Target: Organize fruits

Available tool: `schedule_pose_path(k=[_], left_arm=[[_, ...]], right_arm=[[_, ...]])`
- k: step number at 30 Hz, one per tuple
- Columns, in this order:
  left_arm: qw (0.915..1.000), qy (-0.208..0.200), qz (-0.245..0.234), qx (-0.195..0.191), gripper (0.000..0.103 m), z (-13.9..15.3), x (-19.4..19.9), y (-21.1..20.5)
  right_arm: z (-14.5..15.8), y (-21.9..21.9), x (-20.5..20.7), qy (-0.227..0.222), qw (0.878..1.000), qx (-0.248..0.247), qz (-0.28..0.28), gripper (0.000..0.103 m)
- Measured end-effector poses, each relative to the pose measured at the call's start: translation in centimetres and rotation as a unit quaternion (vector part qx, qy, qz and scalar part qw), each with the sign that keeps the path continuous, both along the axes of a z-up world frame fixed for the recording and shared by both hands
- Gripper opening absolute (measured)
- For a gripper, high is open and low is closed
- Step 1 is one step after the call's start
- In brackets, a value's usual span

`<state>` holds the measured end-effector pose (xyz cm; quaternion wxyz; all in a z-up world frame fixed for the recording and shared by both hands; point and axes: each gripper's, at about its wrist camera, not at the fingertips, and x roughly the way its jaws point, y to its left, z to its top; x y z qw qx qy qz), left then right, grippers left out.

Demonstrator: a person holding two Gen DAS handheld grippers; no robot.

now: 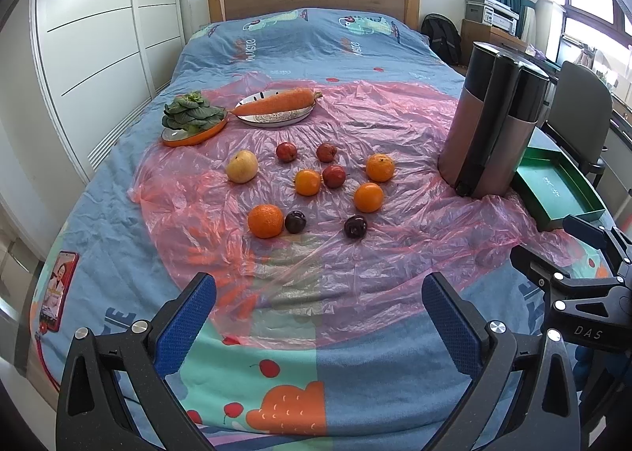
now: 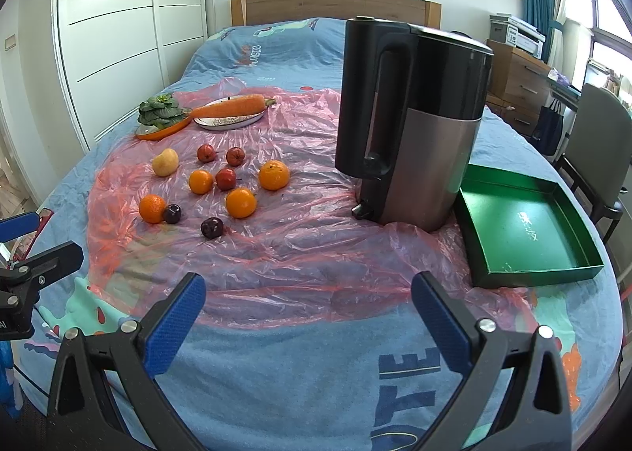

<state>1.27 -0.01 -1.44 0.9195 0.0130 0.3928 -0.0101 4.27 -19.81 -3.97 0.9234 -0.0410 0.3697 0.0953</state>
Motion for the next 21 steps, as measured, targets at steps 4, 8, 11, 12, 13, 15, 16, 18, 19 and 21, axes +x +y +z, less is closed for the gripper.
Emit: schedule_pose_path(k=[4,8,11,12,13,15,16,18,19,21], left_arm=[[1.0,0.001,-0.002,0.008,0.102,-0.09,0.09,-0.16],[0.9999,0.002,-0.005,0.016,0.102,-0.24,0.29,-0.34],[0.9998,0.002,-0.005,0.02,0.102,-0.32,0.44,-0.31],[0.9998,0.002,-0.005,0.02,0.102,-0.32,0.45,-0.28],[0.9998,0.002,-0.004,0.021,0.102,-0.33,0.46,-0.29],[0.9998,0.004,-0.006,0.021,0.102,-0.46,0.63,-0.23],[0.9998,0.006,-0.007,0.02,0.102,-0.55,0.68,-0.22],[0.9997,0.008,-0.008,0.02,0.102,-0.73,0.84,-0.17],[0.9997,0.009,-0.008,0.02,0.102,-0.8,0.87,-0.12],[0.9998,0.01,-0.006,0.018,0.102,-0.89,0.97,-0.01]], right_arm=[[-0.02,0.12,0.21,0.003,1.0,0.003,0.002,0.103],[0.19,0.02,0.35,0.002,1.0,0.012,0.005,0.103],[0.26,0.13,0.36,0.002,1.0,0.014,0.008,0.103],[0.22,0.13,0.35,0.001,1.0,0.015,0.009,0.103],[0.15,0.11,0.37,0.002,1.0,0.015,0.01,0.103],[0.06,0.22,0.36,0.001,1.0,0.015,0.012,0.103],[0.01,0.27,0.36,0.002,1.0,0.015,0.012,0.103],[-0.07,0.31,0.5,0.003,1.0,0.015,0.013,0.103],[-0.11,0.34,0.59,0.004,1.0,0.015,0.013,0.103],[-0.17,0.38,0.7,0.004,1.0,0.015,0.014,0.103]])
